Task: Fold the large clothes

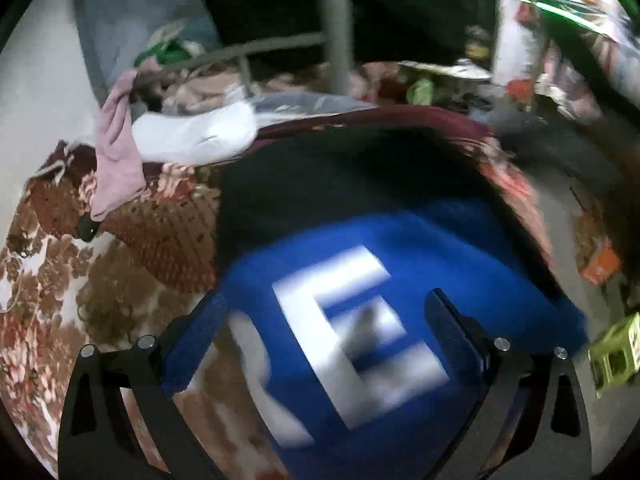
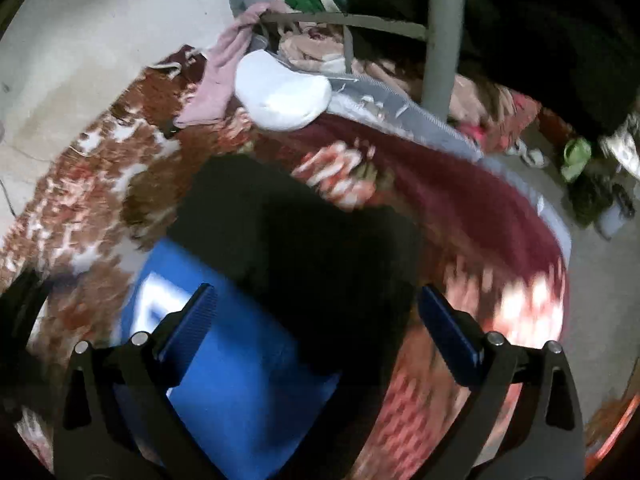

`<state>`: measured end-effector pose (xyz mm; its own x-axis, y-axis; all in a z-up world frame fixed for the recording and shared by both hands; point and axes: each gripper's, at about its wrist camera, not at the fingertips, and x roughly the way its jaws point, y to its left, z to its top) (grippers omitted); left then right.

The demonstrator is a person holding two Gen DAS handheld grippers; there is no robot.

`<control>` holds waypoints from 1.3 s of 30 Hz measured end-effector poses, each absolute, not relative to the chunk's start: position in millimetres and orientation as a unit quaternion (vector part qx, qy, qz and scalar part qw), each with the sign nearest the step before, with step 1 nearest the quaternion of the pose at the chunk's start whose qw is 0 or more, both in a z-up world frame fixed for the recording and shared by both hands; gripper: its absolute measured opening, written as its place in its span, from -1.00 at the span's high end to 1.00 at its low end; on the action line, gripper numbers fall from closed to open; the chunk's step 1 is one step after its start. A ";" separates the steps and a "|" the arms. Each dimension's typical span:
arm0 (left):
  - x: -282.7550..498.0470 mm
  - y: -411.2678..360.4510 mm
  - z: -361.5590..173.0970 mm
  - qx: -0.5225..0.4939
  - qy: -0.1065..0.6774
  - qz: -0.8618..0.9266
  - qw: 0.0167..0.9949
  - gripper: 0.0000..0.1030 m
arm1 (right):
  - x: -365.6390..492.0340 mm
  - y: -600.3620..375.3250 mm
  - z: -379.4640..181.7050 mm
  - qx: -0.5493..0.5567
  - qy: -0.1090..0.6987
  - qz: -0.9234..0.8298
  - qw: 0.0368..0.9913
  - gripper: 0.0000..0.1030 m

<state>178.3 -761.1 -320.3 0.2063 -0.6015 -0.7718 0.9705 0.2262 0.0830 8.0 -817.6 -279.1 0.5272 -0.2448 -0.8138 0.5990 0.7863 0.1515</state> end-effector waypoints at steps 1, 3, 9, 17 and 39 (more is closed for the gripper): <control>188.8 -774.6 -324.7 0.295 0.319 -0.539 0.721 -0.89 | -1.6 -802.7 -285.9 0.224 0.424 -0.241 0.844 -0.91; 213.7 -808.4 -341.9 0.292 0.361 -0.527 0.712 -0.89 | -21.1 -767.9 -307.8 0.227 0.448 -0.229 0.834 -0.91; 233.6 -807.6 -358.2 0.279 0.368 -0.500 0.733 -0.92 | -62.6 -729.2 -357.9 0.189 0.507 -0.240 0.806 -0.91; 197.5 -701.3 -288.9 0.228 0.363 -0.423 0.798 -0.90 | -94.7 -727.4 -297.3 0.220 0.476 -0.258 0.811 -0.91; -6.2 -543.9 -111.4 0.221 0.292 -0.395 0.843 -0.90 | -174.2 -620.6 -113.8 0.181 0.395 -0.254 0.864 -0.91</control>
<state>-6.2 -543.9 -111.4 0.5174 -0.5373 -0.6661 0.7951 0.5896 0.1420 -174.2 -620.6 -113.8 0.5595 -0.2959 -0.7742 0.5814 0.8058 0.1121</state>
